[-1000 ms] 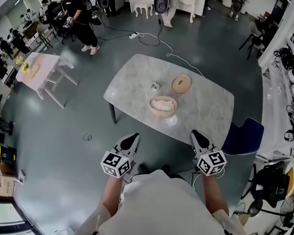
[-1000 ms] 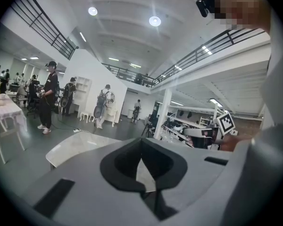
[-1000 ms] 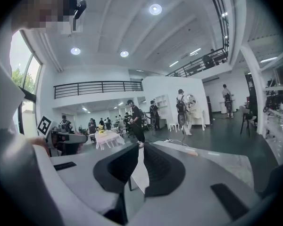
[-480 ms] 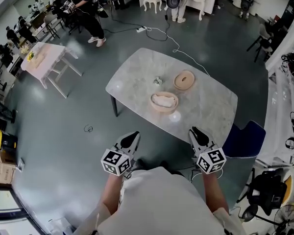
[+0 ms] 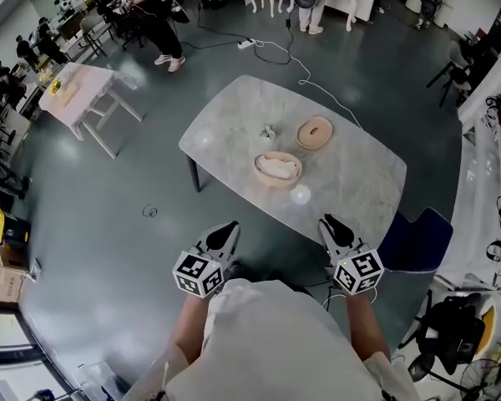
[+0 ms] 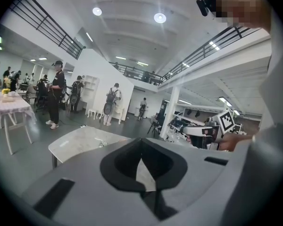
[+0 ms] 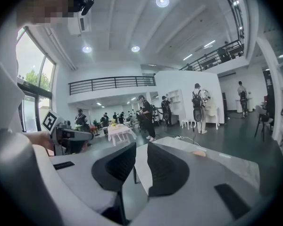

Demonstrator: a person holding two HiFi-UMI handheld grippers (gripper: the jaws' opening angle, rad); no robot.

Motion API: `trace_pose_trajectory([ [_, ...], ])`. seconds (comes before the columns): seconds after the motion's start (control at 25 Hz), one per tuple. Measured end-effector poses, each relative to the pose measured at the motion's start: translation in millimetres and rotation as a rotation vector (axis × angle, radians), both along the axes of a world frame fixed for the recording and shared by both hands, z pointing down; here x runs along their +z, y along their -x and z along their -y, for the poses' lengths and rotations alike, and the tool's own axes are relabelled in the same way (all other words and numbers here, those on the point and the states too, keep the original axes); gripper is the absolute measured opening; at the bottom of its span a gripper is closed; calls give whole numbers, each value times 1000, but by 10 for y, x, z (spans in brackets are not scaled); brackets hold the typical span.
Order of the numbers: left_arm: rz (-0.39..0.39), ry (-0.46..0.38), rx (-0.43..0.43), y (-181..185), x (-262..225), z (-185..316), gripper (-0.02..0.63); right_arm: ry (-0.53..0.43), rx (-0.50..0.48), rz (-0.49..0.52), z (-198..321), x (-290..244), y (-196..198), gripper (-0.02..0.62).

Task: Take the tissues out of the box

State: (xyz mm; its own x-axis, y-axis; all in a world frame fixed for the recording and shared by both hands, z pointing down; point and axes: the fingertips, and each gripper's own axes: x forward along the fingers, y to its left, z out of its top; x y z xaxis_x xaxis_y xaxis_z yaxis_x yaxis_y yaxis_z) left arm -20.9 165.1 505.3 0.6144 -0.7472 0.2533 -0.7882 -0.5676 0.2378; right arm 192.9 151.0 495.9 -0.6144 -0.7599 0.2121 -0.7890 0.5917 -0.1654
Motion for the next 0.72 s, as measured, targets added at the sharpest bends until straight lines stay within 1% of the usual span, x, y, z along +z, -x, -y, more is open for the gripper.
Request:
trace_pose_trajectory([
  [0.36, 1, -6, 7, -10, -43, 273, 9, 20, -7, 0, 222, 58, 24, 81],
  [0.72, -19, 11, 51, 78, 40, 828, 9, 47, 37, -13, 655, 116, 121, 81],
])
